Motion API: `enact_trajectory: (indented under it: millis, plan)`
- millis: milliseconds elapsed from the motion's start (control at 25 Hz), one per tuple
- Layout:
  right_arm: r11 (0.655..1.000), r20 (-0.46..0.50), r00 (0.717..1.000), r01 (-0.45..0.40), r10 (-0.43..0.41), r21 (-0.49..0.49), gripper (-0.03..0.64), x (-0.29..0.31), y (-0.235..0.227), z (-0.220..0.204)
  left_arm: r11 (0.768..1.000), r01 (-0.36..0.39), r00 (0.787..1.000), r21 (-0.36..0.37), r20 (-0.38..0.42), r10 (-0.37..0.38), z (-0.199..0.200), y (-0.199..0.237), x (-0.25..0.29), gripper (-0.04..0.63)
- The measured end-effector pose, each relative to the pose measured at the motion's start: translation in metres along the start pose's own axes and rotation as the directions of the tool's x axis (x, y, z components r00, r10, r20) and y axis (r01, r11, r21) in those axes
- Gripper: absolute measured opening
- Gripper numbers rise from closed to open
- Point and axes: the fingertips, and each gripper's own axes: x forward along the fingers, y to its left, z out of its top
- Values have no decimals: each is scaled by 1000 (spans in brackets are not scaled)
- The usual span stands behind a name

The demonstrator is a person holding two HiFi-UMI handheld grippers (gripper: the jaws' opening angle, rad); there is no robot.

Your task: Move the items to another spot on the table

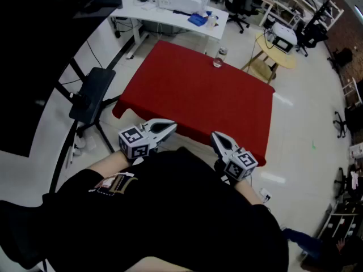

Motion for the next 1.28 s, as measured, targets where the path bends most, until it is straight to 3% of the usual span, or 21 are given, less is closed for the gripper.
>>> enact_trajectory:
  millis: [160,320,520,720,880,960,1000,1280]
  plan:
    - [995,10,998,64,-64,-82,9,40,6,43,1000,-8,1000,31,16,7,34,30,-21,5]
    - [975,24,982,189,-188,-119,11,67,-33,53,997,-22,1000,69,16,21,59,62,-39,5]
    - [952,63,962,273,-267,-136,40,91,-79,91,995,-50,999,91,0,51,77,102,-31,5]
    - [933,69,946,323,-316,-156,97,107,-162,122,994,-76,997,75,-15,77,80,142,25,5]
    - [929,47,946,325,-321,-180,195,129,-250,162,990,-111,994,88,-4,112,96,178,98,5]
    - [925,26,947,318,-320,-208,222,142,-291,177,987,-134,991,84,-10,135,95,198,134,110]
    - [922,16,947,316,-321,-222,235,150,-312,184,986,-141,990,84,-8,142,94,206,151,129]
    - [909,-95,932,314,-351,-275,339,241,-431,193,991,-123,992,44,-21,124,66,246,227,173]
